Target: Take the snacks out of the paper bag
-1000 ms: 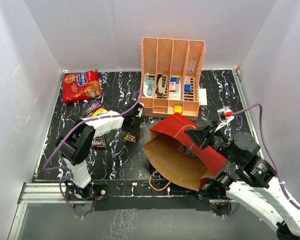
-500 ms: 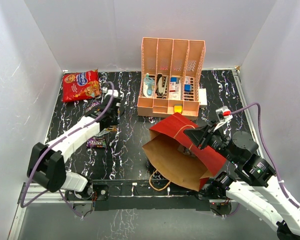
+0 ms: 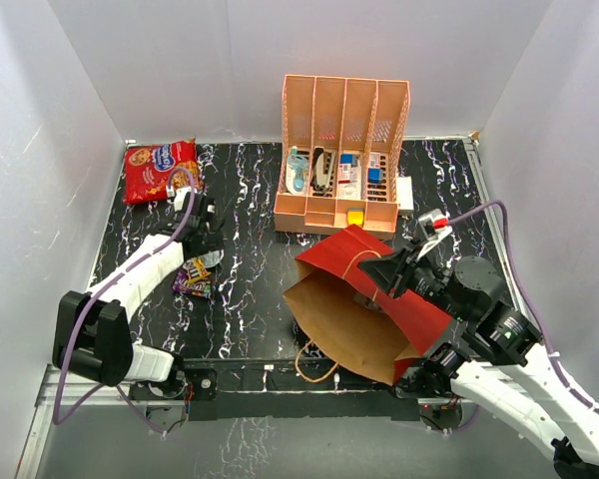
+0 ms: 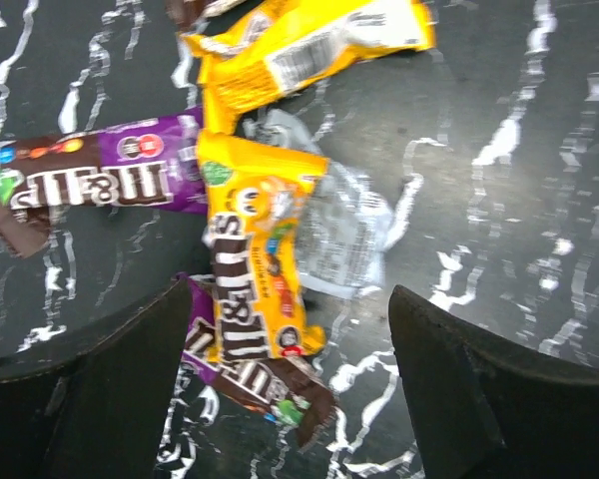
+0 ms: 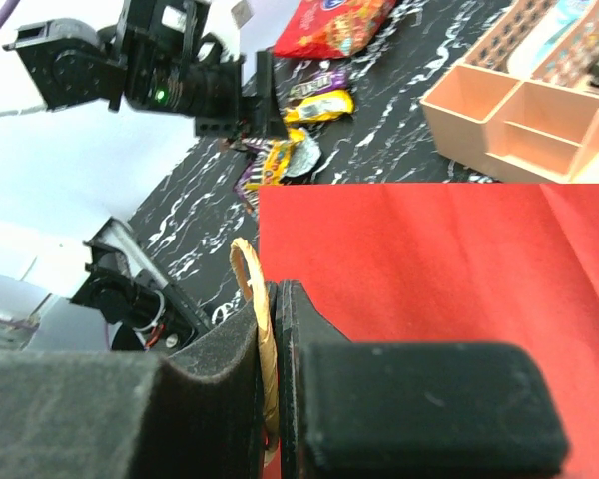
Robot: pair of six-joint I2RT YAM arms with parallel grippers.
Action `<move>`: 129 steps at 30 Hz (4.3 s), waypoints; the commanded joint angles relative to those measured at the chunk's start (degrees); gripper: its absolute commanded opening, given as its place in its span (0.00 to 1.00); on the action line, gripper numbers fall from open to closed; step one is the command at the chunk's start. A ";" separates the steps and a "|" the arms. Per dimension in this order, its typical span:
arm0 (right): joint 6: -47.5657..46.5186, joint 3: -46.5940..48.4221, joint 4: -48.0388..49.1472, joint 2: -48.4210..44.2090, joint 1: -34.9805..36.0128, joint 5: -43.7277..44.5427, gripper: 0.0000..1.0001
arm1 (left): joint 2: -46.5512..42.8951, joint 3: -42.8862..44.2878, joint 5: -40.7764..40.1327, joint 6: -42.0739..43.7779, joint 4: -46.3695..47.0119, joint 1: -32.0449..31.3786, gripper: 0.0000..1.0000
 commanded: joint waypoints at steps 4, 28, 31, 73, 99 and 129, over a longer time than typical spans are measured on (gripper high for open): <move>0.75 -2.53 10.99 6.17 0.05 -17.01 0.08 | -7.42 5.69 29.48 -0.58 0.23 0.18 0.79; 1.91 -1.84 12.63 3.23 0.05 -8.26 0.08 | -24.48 -20.66 29.43 -19.66 45.17 -47.05 0.50; 1.91 -1.40 11.84 2.78 0.05 -7.41 0.08 | -16.14 -16.44 18.66 -19.95 43.52 -54.83 0.44; 5.64 1.69 17.11 2.75 -0.01 -1.48 0.08 | 29.05 16.69 -5.07 -62.97 15.81 -58.00 0.30; 6.94 1.64 12.42 -2.99 0.04 2.29 0.08 | 32.54 14.42 -5.00 -57.84 32.91 -56.19 0.47; 3.06 4.56 -5.71 -9.94 0.04 10.79 0.08 | 22.34 -1.08 5.80 -27.14 77.04 -51.76 0.00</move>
